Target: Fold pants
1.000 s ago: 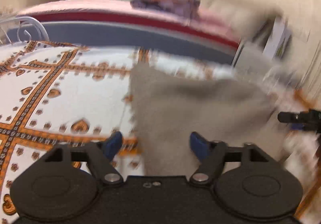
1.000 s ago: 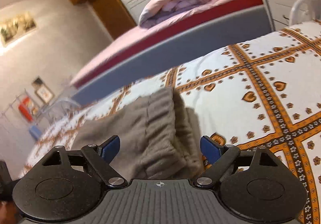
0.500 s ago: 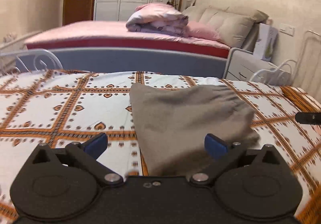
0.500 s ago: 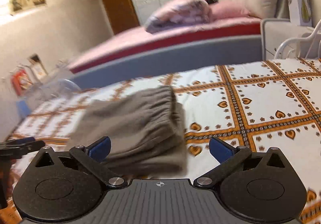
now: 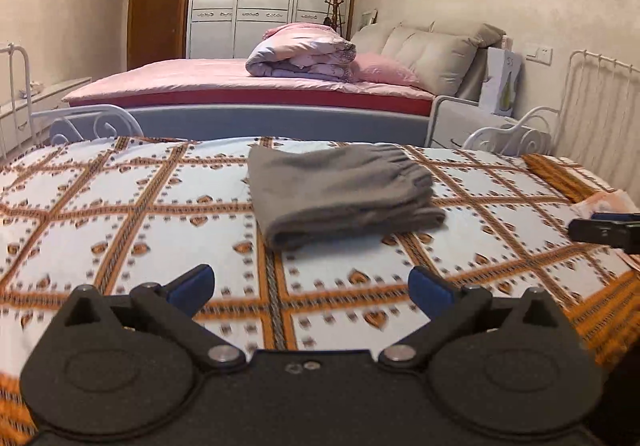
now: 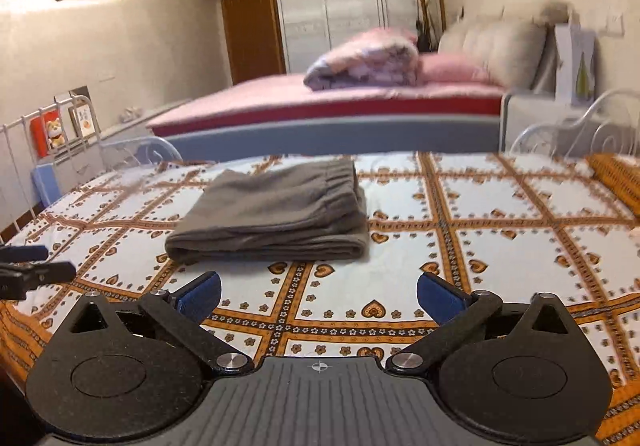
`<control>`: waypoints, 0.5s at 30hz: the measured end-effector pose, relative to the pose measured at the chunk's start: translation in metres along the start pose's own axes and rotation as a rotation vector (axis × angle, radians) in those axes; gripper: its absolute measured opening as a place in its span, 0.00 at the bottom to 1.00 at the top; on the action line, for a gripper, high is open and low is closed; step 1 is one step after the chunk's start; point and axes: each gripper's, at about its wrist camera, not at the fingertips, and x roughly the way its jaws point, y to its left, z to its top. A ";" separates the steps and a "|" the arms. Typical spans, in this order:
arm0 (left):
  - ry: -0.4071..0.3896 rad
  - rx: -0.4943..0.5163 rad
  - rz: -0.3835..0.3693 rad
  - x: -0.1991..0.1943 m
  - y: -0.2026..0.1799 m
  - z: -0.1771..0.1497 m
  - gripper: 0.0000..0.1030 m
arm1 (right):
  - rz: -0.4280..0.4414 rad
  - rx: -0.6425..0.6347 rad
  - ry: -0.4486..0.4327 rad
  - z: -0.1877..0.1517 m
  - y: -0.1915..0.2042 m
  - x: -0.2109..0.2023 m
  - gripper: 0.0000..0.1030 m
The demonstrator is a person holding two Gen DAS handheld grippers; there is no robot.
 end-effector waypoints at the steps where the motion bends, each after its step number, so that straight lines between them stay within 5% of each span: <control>1: -0.004 -0.003 -0.002 -0.007 -0.001 -0.005 0.94 | 0.007 -0.003 0.001 -0.005 0.003 -0.005 1.00; 8: -0.081 -0.093 0.017 -0.043 -0.007 -0.024 0.94 | 0.039 -0.063 0.002 -0.036 0.041 -0.038 1.00; 15: -0.047 -0.051 0.001 -0.025 -0.020 -0.023 0.94 | 0.015 -0.041 0.001 -0.032 0.042 -0.023 1.00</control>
